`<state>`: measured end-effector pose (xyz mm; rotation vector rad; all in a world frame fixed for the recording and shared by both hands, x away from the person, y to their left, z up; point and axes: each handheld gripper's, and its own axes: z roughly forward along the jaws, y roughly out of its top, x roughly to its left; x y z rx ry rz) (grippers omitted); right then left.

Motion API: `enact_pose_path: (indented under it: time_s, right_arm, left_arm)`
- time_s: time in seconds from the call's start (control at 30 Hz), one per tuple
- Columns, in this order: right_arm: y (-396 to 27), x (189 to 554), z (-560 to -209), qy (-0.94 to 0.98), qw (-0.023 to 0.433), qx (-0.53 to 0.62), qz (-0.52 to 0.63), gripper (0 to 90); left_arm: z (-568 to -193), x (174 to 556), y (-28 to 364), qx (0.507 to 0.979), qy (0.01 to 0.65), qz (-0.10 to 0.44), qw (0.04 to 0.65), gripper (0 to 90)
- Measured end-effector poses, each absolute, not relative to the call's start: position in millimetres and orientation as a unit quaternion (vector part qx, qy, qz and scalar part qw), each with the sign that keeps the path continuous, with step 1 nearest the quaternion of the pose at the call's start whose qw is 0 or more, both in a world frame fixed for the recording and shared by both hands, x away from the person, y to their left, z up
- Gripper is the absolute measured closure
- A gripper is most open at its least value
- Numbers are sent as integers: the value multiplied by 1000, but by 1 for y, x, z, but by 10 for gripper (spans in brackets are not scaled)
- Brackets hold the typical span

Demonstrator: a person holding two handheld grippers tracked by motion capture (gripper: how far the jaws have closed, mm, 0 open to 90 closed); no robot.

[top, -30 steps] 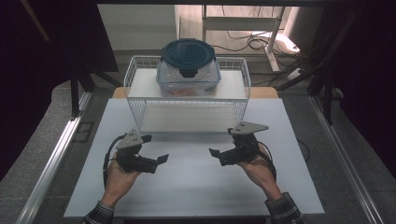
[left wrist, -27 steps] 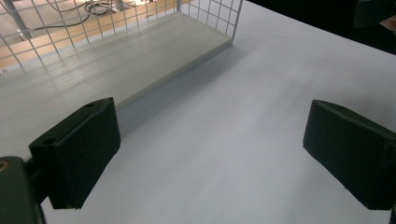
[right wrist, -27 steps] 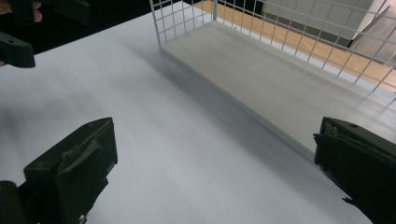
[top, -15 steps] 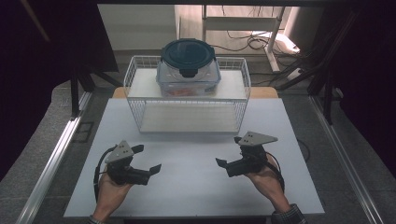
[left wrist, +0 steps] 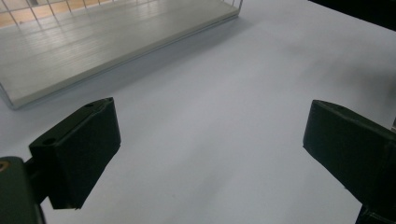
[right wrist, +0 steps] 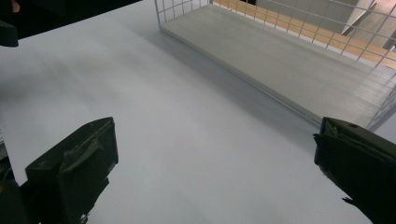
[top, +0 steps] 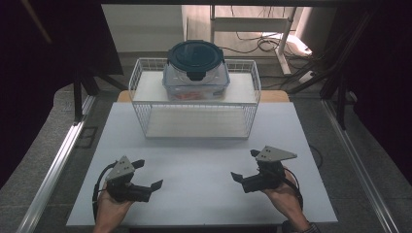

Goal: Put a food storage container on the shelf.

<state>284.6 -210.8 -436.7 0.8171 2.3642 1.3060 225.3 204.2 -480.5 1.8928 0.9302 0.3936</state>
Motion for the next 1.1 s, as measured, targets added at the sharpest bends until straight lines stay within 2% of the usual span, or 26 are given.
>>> enact_pose_path:
  time_s: [0.6,1.1]
  right_arm:
    - [-237,268,-465,828,181,309,431,0]
    - [-241,268,-495,845,174,321,389,0]
  left_arm:
    - [-503,212,214,788,395,175,438,28]
    - [-528,215,204,823,393,136,387,25]
